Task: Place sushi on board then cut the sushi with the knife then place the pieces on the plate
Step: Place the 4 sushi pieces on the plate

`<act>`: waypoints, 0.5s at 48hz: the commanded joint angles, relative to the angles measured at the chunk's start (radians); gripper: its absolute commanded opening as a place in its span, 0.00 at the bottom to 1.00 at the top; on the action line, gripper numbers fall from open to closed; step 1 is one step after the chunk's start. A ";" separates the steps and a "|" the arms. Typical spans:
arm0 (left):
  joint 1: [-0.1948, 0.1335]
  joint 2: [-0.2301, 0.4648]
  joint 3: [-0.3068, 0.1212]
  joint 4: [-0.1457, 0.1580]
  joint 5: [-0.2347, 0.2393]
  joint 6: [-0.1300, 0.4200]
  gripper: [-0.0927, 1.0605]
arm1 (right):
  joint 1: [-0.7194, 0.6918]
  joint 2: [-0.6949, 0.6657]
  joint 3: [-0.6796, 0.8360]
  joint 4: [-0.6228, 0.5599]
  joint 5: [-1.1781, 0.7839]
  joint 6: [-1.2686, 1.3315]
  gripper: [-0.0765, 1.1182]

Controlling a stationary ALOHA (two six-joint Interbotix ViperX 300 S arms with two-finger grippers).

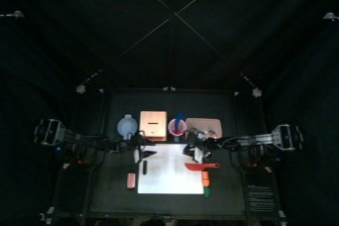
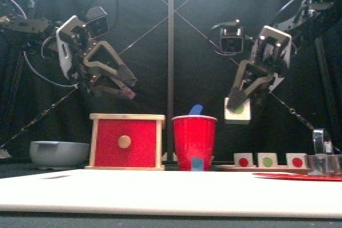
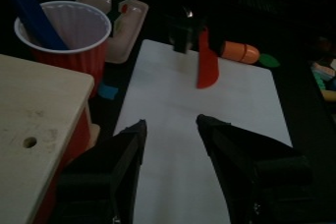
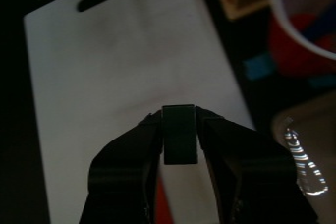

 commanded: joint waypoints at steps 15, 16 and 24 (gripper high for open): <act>0.005 -0.008 -0.014 0.003 -0.008 0.003 0.80 | -0.373 -0.075 0.035 -0.230 0.109 -0.002 0.63; 0.005 -0.008 -0.014 0.003 -0.008 0.002 0.80 | -0.388 -0.071 0.035 -0.242 0.109 -0.002 0.63; 0.005 -0.008 -0.012 0.002 -0.008 0.000 0.80 | -0.505 -0.017 0.041 -0.291 0.109 -0.002 0.63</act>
